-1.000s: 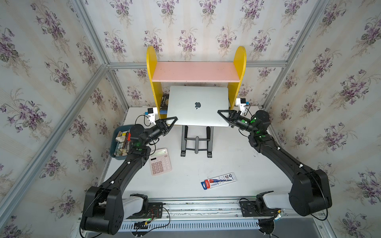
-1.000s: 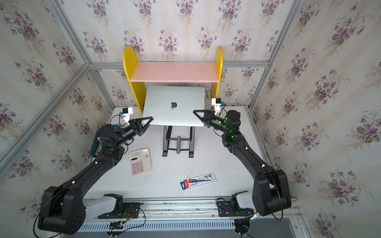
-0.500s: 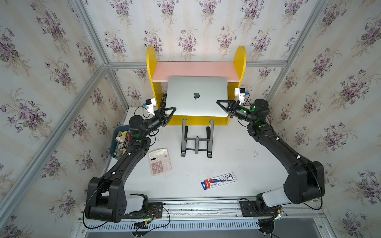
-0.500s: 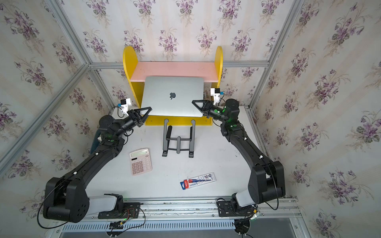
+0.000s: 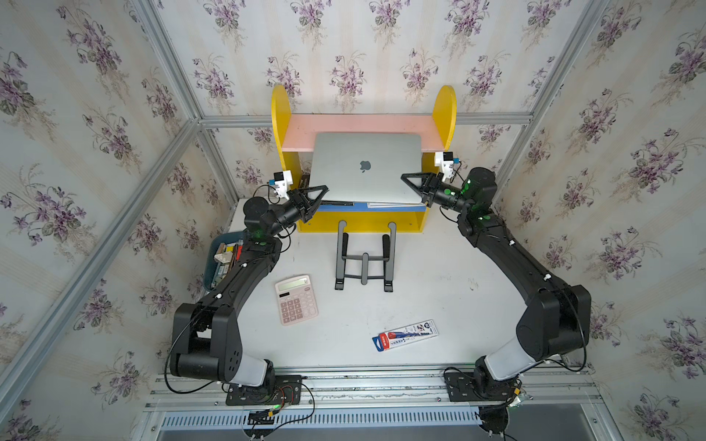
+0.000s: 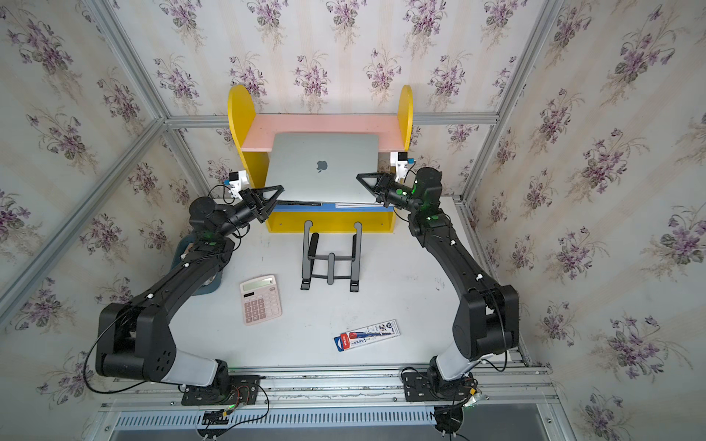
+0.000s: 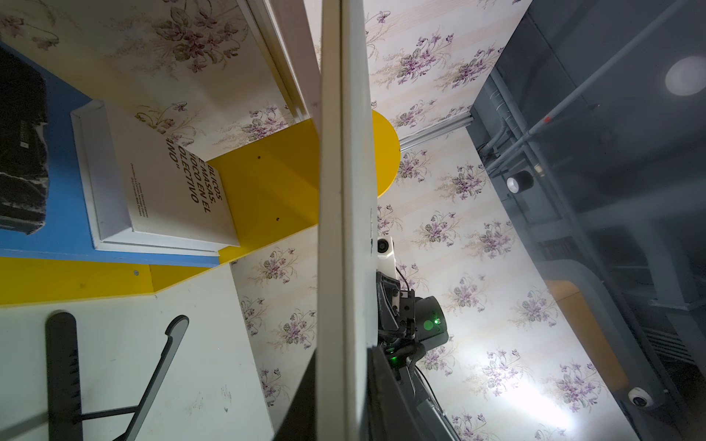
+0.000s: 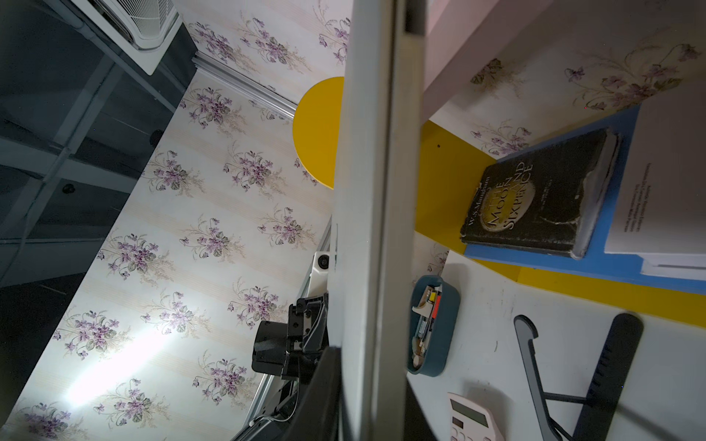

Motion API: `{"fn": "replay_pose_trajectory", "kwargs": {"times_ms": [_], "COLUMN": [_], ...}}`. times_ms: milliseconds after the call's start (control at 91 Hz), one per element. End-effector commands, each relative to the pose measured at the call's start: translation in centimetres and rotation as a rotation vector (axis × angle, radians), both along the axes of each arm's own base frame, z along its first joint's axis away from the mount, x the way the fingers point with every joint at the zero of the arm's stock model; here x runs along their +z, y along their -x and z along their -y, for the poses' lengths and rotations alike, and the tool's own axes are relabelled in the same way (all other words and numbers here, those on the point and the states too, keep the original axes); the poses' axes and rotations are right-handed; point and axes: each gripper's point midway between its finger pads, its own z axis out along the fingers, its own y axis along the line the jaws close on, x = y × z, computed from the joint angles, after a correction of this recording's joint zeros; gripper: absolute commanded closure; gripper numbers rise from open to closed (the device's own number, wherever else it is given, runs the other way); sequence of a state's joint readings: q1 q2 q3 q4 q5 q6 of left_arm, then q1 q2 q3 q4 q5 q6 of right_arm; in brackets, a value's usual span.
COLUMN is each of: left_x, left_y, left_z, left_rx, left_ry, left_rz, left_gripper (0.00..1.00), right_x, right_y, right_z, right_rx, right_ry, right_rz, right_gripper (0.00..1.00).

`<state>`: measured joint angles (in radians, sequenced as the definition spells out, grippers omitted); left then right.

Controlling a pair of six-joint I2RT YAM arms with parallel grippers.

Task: Close the laptop lid and set it aside
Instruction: Place the laptop on the shelf.

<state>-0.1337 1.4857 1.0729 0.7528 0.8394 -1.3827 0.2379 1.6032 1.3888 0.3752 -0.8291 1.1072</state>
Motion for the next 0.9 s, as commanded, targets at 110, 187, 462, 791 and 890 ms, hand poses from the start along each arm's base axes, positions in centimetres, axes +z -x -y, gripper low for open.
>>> {"fn": "replay_pose_trajectory", "kwargs": {"times_ms": [110, 187, 462, 791, 890], "left_x": [2.1, 2.2, 2.3, 2.2, 2.1], "left_y": [-1.0, -1.7, -4.1, -6.3, -6.7], "left_z": [-0.4, -0.6, -1.2, -2.2, -2.4], "left_rx": [0.030, 0.047, 0.103, 0.180, 0.194], "left_ry": [-0.001, 0.002, 0.027, 0.059, 0.073], "left_rz": [0.069, 0.059, 0.019, -0.017, -0.028], "left_gripper": [1.00, 1.00, 1.00, 1.00, 1.00], "right_x": [1.9, 2.0, 2.2, 1.8, 1.8], "right_y": [-1.3, -1.7, -3.4, -3.9, -3.8], "right_z": [0.3, 0.4, 0.9, 1.9, 2.3], "right_rx": [-0.042, -0.043, -0.054, -0.075, -0.083], "right_ry": [0.026, 0.027, 0.028, 0.035, 0.040], "right_rz": [0.138, 0.137, 0.123, 0.114, 0.116], "right_gripper": [0.78, 0.76, 0.71, 0.60, 0.56]}}
